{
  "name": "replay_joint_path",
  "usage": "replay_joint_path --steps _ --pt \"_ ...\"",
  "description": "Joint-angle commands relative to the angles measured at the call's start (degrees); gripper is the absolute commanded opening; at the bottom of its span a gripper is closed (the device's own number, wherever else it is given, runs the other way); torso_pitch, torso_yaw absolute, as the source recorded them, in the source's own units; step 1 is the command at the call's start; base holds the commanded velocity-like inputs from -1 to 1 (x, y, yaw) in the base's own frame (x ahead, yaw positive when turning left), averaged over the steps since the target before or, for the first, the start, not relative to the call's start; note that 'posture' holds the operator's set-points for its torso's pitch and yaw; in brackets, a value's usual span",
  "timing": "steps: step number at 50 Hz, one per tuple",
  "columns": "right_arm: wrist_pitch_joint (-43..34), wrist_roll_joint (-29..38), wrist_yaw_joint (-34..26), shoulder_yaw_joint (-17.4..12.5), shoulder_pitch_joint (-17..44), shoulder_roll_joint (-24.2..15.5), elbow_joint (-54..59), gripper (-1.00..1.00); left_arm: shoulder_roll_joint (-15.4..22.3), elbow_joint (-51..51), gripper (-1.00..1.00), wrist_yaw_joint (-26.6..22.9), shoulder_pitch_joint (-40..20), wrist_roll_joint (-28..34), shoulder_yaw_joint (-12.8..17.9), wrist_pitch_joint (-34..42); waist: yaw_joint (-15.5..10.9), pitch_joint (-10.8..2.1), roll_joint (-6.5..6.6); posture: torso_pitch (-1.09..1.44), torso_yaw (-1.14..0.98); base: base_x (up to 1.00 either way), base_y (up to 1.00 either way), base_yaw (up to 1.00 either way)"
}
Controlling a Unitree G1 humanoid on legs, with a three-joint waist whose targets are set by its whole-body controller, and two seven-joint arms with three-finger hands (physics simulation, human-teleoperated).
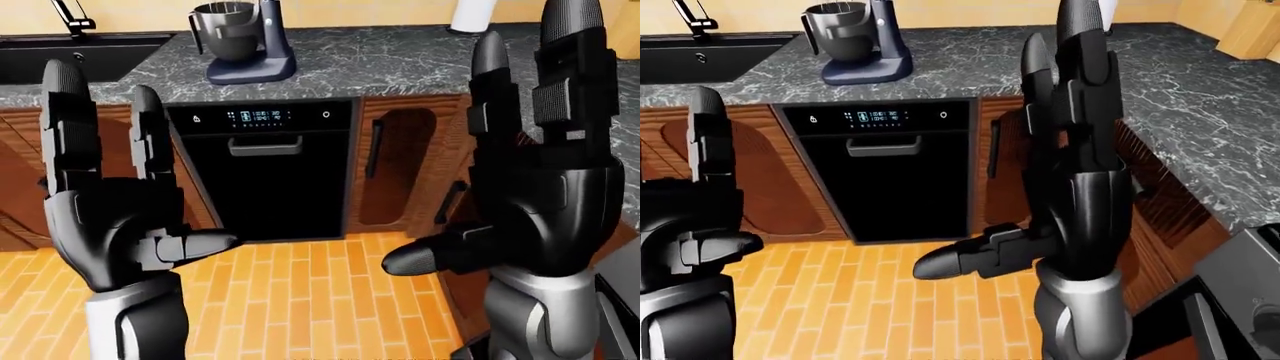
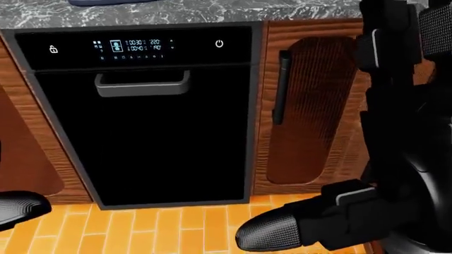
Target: Open the stand mixer head.
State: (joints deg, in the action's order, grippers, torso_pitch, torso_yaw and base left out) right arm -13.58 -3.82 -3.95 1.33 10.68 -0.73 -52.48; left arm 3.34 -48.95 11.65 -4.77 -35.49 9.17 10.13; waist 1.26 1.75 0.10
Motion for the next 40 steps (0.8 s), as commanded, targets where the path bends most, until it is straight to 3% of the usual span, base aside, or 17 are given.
replay_joint_path --steps 1,2,4,6,8,10,11,14,18,20,22,26,29,30,35,36,40 --pt "1.0 0.0 -0.1 0.5 0.4 -0.2 -1.0 1.0 0.2 -1.1 1.0 0.0 -0.3 0.2 0.5 -1.0 0.2 -0.32 0.87 0.0 0.0 0.0 0.0 0.0" --pt "0.8 -0.1 -0.1 0.6 0.3 -0.2 -1.2 1.0 0.2 -1.2 1.0 0.0 -0.2 0.2 0.4 -1.0 0.3 -0.39 3.93 0.0 0.0 0.0 0.59 0.0" --pt "0.9 1.1 -0.5 1.1 0.0 -0.2 -0.9 1.0 0.2 -1.2 1.0 -0.1 -0.2 0.1 0.5 -1.0 -0.4 1.19 0.06 0.0 0.0 0.0 1.0 0.0" --pt "0.8 0.3 -0.3 0.8 0.0 0.2 -0.9 1.0 0.2 -1.2 1.0 -0.1 -0.2 0.0 0.5 -0.8 -0.5 1.87 -1.11 0.0 0.0 0.0 0.5 0.0" --pt "1.0 0.6 -0.2 1.0 -0.1 0.1 -0.9 1.0 0.2 -1.3 1.0 -0.2 -0.1 -0.1 0.5 -0.8 0.0 -0.49 6.11 0.0 0.0 0.0 0.0 0.0" --pt "0.9 1.2 -0.6 1.4 -0.4 -0.1 -1.0 1.0 0.3 -1.1 1.0 -0.1 -0.3 -0.2 0.8 -0.8 -0.2 0.3 5.7 0.0 0.0 -0.04 0.54 0.0" --pt "1.0 2.1 -1.0 1.7 -0.5 -0.3 -0.6 1.0 0.3 -1.1 1.0 -0.1 -0.2 -0.2 0.8 -0.8 -0.7 1.1 2.71 0.0 0.0 -0.18 1.0 0.0" --pt "1.0 0.7 -0.4 1.1 -0.6 0.5 -0.5 1.0 0.3 -1.1 1.0 -0.2 -0.2 -0.3 0.8 -0.8 -1.3 1.06 -1.54 0.0 0.0 -0.11 0.61 0.0" --pt "1.3 1.0 -0.7 1.4 -0.6 0.1 -0.4 1.0 0.5 -0.6 1.0 0.1 -0.5 -0.2 1.1 -0.9 -1.3 -0.63 1.84 0.0 0.0 -0.01 0.23 0.0" --pt "1.3 1.0 -0.9 1.3 -0.6 0.2 -0.2 1.0 0.4 -0.5 1.0 0.3 -0.8 -0.1 0.9 -0.9 -1.4 1.45 -1.19 0.0 0.0 -0.14 1.0 0.0" --pt "1.5 0.4 -0.6 0.7 -0.5 0.4 -0.1 1.0 0.3 -0.3 1.0 0.1 -0.6 0.1 0.6 -1.1 -1.8 1.39 -3.79 0.0 0.0 0.0 0.2 0.0" --pt "2.2 1.3 -1.6 2.0 -1.3 -0.1 -0.2 1.0 0.2 -0.6 1.0 -0.2 0.0 0.1 0.6 -1.0 -1.4 0.56 0.6 0.0 0.0 -0.01 0.31 0.0" --pt "2.2 1.4 -1.6 2.0 -1.2 0.6 -0.1 1.0 0.4 -0.9 1.0 0.0 -0.1 -0.2 1.0 -0.7 -0.4 0.69 -5.64 0.0 0.0 -0.18 1.0 0.0" --pt "2.3 1.3 -1.7 1.9 -1.2 0.5 -0.1 1.0 0.3 -0.6 1.0 -0.1 -0.1 -0.1 1.0 -0.9 0.1 0.4 -2.72 0.0 0.0 0.0 0.3 0.0" --pt "2.6 2.0 -2.2 2.6 -1.7 0.4 0.0 1.0 0.3 -0.8 1.0 0.0 0.0 -0.1 1.1 -0.8 0.9 0.56 4.5 0.0 0.0 0.0 0.02 0.0" --pt "2.6 2.8 -2.5 2.9 -1.9 0.2 0.3 1.0 0.3 -0.7 1.0 -0.1 0.1 -0.1 1.1 -0.8 -0.2 1.66 3.06 0.0 0.0 -0.34 1.0 0.0" --pt "2.5 2.5 -2.2 2.9 -1.9 1.0 0.5 1.0 0.3 -0.4 1.0 -0.1 0.2 -0.3 1.3 -0.9 -1.3 1.04 -4.37 0.0 0.0 -0.26 0.79 0.0"
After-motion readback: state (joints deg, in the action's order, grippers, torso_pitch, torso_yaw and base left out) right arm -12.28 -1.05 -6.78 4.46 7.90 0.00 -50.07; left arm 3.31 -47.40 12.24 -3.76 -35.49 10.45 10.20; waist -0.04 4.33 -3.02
